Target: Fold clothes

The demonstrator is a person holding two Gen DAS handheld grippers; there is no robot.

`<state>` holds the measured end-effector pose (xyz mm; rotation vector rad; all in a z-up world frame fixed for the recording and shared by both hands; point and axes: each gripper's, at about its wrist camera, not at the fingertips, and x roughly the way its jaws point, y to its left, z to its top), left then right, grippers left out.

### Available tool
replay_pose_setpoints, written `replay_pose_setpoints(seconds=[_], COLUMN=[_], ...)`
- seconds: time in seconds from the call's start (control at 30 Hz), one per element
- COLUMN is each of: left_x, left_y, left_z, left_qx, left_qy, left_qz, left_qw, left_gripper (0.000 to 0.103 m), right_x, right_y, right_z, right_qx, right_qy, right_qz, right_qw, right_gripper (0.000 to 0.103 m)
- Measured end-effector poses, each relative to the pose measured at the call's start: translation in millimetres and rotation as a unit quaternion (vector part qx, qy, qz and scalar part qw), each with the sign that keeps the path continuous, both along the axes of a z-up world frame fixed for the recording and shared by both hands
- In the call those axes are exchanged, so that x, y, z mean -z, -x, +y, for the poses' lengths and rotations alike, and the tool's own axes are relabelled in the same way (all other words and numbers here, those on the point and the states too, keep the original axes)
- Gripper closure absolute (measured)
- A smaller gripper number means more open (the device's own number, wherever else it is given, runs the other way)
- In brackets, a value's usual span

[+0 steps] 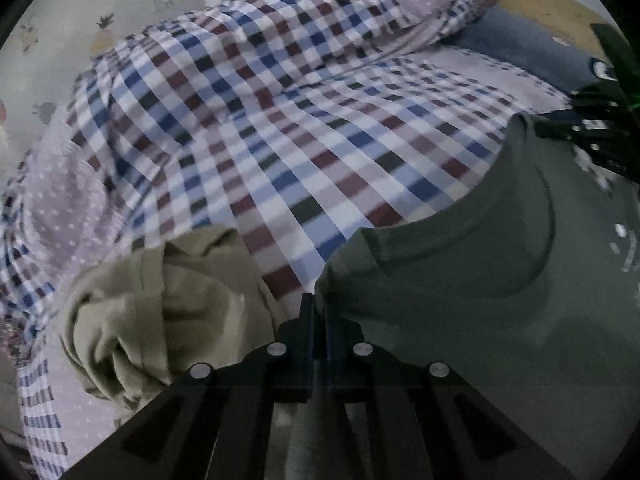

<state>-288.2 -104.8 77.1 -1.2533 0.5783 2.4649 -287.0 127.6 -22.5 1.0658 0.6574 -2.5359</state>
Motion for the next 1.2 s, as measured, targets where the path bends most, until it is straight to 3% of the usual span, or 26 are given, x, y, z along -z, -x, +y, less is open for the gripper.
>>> replay_pose_setpoints(seconds=[0.17, 0.23, 0.3, 0.37, 0.43, 0.5, 0.63, 0.7, 0.73, 0.77, 0.87, 0.93, 1.03, 1.07, 1.13, 1.2], left_x=[26.1, 22.2, 8.6, -16.4, -36.4, -49.9, -43.1, -32.6, -27.4, -20.6, -1.6, 8.6, 18.6, 15.9, 0.8, -7.0], left_y=[10.2, 8.4, 2.0, -13.5, -31.1, -50.5, -94.5, -111.4, -119.9, -121.1, -114.7, -102.9, -86.2, -84.6, -82.6, -80.7], left_z=[11.8, 3.2, -10.5, -38.2, -64.4, -89.6, -124.3, -123.5, -123.1, -109.8, -68.9, -52.0, -48.3, -50.6, -60.2, -71.0], left_qx=[-0.028, -0.043, -0.056, -0.084, -0.102, -0.115, -0.07, -0.043, -0.029, -0.021, -0.004, -0.009, -0.049, -0.061, -0.106, -0.144], left_qy=[0.03, 0.008, -0.018, -0.049, -0.078, -0.101, -0.118, -0.101, -0.093, -0.085, -0.059, -0.016, 0.015, 0.011, 0.004, -0.008], left_qz=[-0.028, -0.028, -0.011, 0.031, 0.061, 0.076, 0.043, 0.027, 0.019, 0.017, 0.014, 0.016, 0.014, 0.022, 0.064, 0.08], left_qw=[0.9988, 0.9987, 0.9982, 0.9948, 0.9899, 0.9853, 0.9896, 0.9936, 0.9951, 0.996, 0.9982, 0.9997, 0.9986, 0.9979, 0.9923, 0.9862], left_gripper=[0.095, 0.09, 0.074, 0.035, 0.028, 0.028, 0.028, 0.029, 0.035, 0.043, 0.048, 0.051, 0.093, 0.098, 0.1, 0.1], right_x=[30.5, 34.4, 22.1, 2.2, -16.9, -33.4, -53.6, -58.0, -57.6, -56.8, -50.2, -43.7, -37.6, -37.0, -35.9, -31.8], right_y=[15.7, 16.5, 9.3, -3.2, -17.6, -38.6, -88.0, -115.9, -130.9, -145.5, -179.5, -205.3, -234.4, -240.7, -256.5, -273.5], right_z=[-8.6, -7.0, 2.3, 18.1, 34.9, 56.4, 102.2, 122.2, 128.4, 134.7, 155.2, 172.1, 196.1, 204.2, 223.2, 242.2], right_qx=[0.035, 0.046, 0.061, 0.072, 0.081, 0.091, 0.12, 0.139, 0.148, 0.157, 0.186, 0.21, 0.239, 0.25, 0.272, 0.289], right_qy=[-0.013, -0.008, 0.023, 0.068, 0.11, 0.142, 0.194, 0.213, 0.215, 0.217, 0.233, 0.256, 0.283, 0.288, 0.309, 0.331], right_qz=[-0.055, -0.061, -0.047, -0.028, -0.01, 0.002, 0.015, 0.015, 0.018, 0.022, 0.023, 0.02, 0.016, 0.016, 0.018, 0.02], right_qw=[0.998, 0.997, 0.997, 0.995, 0.991, 0.986, 0.973, 0.967, 0.965, 0.963, 0.954, 0.943, 0.929, 0.924, 0.911, 0.898], right_gripper=[0.099, 0.096, 0.09, 0.076, 0.061, 0.061, 0.059, 0.059, 0.059, 0.059, 0.059, 0.059, 0.059, 0.059, 0.059, 0.059])
